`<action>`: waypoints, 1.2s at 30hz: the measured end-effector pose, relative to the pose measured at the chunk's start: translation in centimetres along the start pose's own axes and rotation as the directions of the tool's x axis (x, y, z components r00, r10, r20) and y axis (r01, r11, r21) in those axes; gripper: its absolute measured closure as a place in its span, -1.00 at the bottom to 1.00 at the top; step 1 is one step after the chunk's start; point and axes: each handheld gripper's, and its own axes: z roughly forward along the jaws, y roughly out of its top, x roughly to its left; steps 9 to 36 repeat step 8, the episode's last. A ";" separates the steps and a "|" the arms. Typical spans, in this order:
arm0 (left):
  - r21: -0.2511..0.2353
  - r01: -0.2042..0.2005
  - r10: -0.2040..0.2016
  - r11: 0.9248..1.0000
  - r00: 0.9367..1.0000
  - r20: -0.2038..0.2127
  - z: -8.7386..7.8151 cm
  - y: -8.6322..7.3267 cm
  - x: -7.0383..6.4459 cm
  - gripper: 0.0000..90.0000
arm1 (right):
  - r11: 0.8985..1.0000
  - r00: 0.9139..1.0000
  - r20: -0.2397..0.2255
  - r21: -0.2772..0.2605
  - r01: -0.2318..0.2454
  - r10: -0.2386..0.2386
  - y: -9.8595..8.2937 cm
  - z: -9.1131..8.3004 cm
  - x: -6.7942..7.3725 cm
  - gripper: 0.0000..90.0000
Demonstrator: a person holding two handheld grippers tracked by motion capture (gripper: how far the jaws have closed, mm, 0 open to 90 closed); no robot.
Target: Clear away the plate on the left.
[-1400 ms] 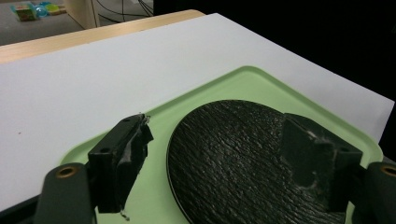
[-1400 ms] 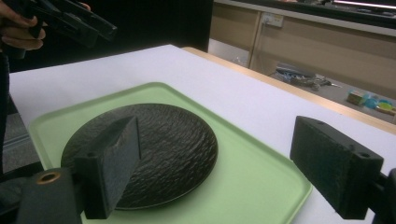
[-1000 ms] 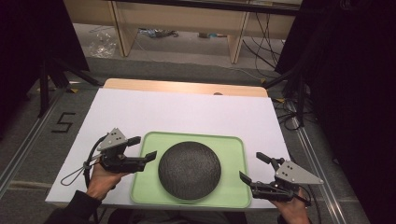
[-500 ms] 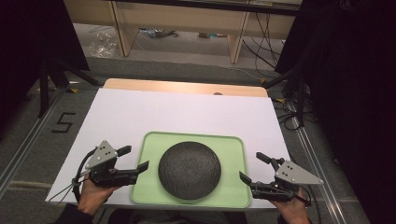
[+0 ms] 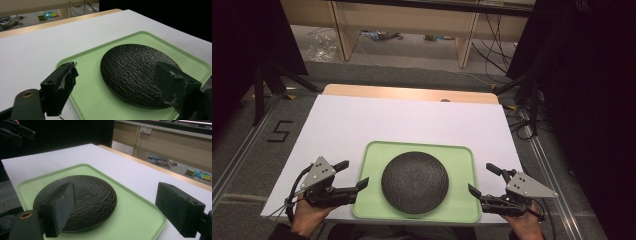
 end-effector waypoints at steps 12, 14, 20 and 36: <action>0.014 -0.005 0.005 1.000 1.000 0.005 0.3 0.0 0.2 -0.61 | 1.000 1.000 0.002 -0.011 -0.005 0.005 0.0 0.0 0.0 -0.62; 0.014 -0.005 0.005 1.000 1.000 0.005 0.3 0.0 0.2 -0.61 | 1.000 1.000 0.002 -0.011 -0.005 0.005 0.0 0.0 0.0 -0.62; 0.014 -0.005 0.005 1.000 1.000 0.005 0.3 0.0 0.2 -0.61 | 1.000 1.000 0.002 -0.011 -0.005 0.005 0.0 0.0 0.0 -0.62; 0.014 -0.005 0.005 1.000 1.000 0.005 0.3 0.0 0.2 -0.61 | 1.000 1.000 0.002 -0.011 -0.005 0.005 0.0 0.0 0.0 -0.62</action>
